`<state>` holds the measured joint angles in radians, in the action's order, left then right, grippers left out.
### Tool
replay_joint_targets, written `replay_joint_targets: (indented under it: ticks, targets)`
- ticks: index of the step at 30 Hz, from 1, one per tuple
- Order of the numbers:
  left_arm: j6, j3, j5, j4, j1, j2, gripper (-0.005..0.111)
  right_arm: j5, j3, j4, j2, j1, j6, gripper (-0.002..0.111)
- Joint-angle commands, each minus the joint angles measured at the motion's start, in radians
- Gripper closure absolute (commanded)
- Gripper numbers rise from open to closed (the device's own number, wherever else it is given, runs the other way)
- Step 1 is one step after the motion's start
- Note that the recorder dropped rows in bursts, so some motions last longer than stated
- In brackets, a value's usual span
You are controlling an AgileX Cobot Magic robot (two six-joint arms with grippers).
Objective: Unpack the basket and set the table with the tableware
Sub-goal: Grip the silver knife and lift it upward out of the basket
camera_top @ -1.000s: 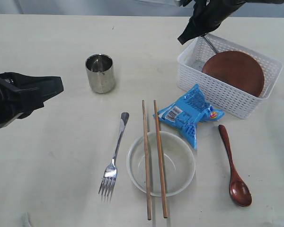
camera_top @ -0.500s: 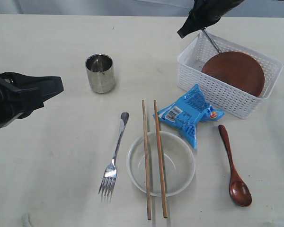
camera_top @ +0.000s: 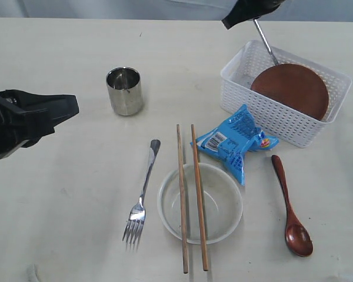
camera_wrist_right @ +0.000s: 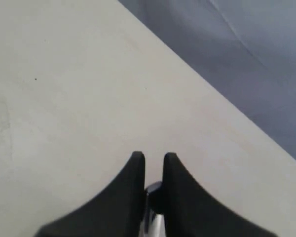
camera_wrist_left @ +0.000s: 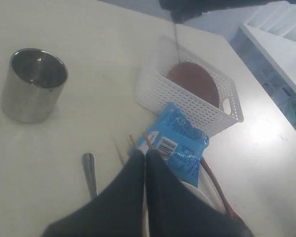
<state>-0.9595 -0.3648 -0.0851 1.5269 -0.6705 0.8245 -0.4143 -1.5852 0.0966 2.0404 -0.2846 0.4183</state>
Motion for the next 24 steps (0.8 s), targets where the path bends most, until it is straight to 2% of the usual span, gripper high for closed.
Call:
replay_joint_targets:
  ticks: [1,15,24]
  targets:
    - [-0.003,0.002,0.01,-0.002,-0.002,-0.005,0.106,0.013,-0.007,0.006,-0.049,0.002,-0.017,0.109]
    - [-0.001,0.002,0.009,-0.002,-0.002,-0.005,0.106,-0.003,-0.007,0.009,-0.164,0.002,-0.038,0.109]
    - [-0.001,0.002,0.009,-0.002,-0.002,-0.005,0.106,-0.077,-0.007,0.009,-0.217,0.002,-0.08,0.109]
